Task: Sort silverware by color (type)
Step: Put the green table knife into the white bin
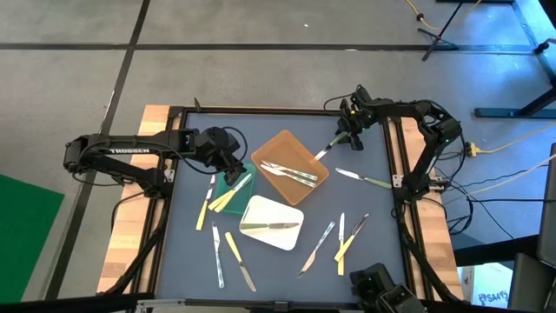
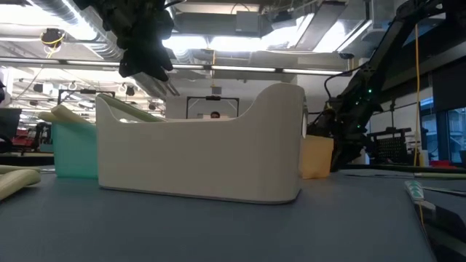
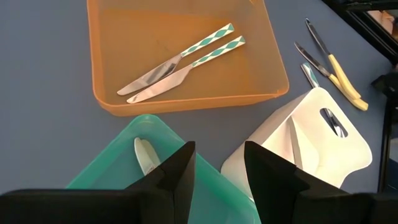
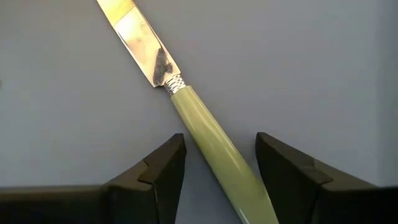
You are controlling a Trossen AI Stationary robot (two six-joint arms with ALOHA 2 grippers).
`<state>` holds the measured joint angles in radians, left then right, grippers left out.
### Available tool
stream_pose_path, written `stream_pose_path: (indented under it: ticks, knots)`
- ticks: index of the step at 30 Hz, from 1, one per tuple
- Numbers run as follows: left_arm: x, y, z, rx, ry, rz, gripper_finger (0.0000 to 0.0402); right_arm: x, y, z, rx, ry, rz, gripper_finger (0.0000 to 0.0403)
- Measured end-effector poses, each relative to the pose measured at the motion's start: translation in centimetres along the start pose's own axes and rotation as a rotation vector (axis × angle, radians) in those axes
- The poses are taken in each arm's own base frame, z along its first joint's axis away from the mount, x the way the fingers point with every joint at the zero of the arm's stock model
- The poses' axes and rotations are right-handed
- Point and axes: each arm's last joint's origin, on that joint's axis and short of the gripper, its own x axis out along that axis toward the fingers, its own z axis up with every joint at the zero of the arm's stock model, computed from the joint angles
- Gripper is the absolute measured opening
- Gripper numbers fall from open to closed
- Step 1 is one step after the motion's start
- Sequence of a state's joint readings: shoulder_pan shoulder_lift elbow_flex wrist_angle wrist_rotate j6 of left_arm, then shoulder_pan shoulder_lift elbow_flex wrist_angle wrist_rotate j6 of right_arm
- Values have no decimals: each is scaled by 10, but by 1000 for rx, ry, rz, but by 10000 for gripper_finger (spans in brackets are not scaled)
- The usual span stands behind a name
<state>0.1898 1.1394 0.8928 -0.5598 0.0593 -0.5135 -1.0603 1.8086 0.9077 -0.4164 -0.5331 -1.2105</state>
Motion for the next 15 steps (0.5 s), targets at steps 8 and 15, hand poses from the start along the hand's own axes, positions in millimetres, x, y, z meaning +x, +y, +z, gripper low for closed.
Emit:
stream_pose_path:
  ticks: [8,15]
  knots:
    - [0,0,0,-2,-10,18,132,0,1,0,-23,3,6,190]
    - [0,0,0,-1,-10,18,132,0,1,0,-26,3,6,122]
